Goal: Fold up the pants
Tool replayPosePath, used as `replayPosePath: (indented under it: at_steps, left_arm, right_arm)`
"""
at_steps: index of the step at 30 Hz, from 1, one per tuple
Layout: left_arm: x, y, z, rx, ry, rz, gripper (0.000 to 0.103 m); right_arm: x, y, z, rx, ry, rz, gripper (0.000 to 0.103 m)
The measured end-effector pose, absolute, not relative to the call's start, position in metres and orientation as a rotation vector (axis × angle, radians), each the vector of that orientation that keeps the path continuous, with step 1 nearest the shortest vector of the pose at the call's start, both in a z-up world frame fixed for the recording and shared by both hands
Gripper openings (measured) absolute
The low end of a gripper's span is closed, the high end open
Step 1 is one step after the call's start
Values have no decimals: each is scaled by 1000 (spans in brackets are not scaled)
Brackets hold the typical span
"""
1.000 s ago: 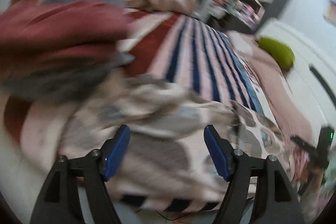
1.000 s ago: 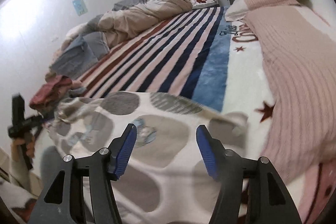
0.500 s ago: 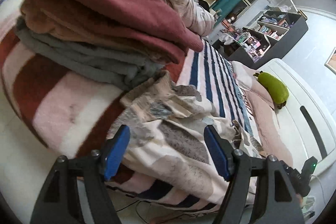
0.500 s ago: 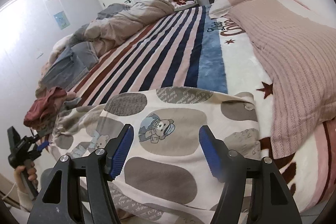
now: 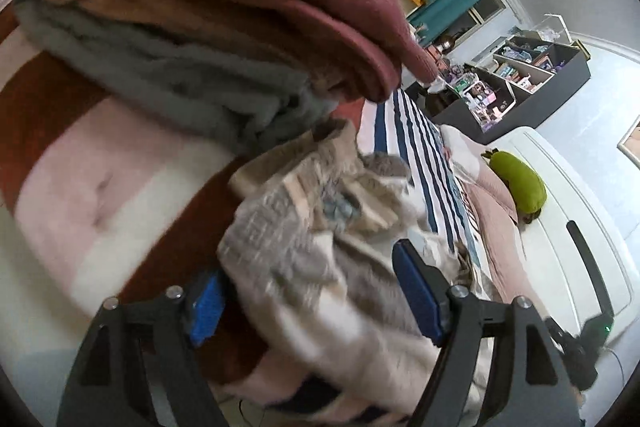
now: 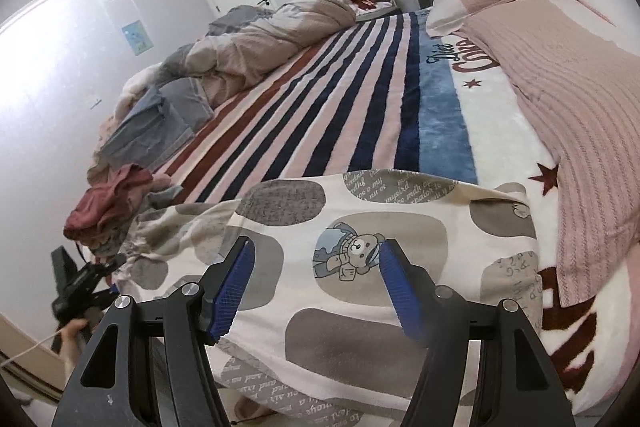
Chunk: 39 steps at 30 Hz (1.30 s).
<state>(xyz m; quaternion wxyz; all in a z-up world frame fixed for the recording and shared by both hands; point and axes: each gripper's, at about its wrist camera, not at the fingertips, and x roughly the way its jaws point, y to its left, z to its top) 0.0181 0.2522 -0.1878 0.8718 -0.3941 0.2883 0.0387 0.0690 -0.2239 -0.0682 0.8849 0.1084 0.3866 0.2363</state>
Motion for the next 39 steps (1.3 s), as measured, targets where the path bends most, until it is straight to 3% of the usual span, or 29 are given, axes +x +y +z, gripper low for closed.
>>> replayPosePath:
  at_steps: [2, 4, 6, 8, 20, 27, 33, 39]
  left_arm:
    - [29, 249, -186, -809, 590, 95, 70]
    - [40, 249, -186, -801, 593, 112, 52]
    - [48, 246, -186, -793, 602, 125, 22]
    - [51, 244, -184, -795, 603, 110, 17]
    - [70, 182, -87, -580, 510, -102, 13]
    - [118, 93, -21, -423, 473, -251, 13]
    - [148, 3, 3, -339, 494, -390, 13]
    - [164, -79, -7, -262, 566, -498, 13]
  right_arm:
    - [67, -229, -68, 247, 800, 491, 61]
    - [65, -231, -67, 255, 798, 488, 61]
    - [63, -233, -67, 253, 795, 483, 61]
    - [62, -236, -66, 256, 790, 478, 61]
    - [54, -269, -65, 320, 746, 469, 61]
    - [37, -313, -69, 387, 704, 450, 61]
    - [24, -354, -78, 441, 682, 423, 61]
    - [13, -396, -89, 493, 662, 378, 62]
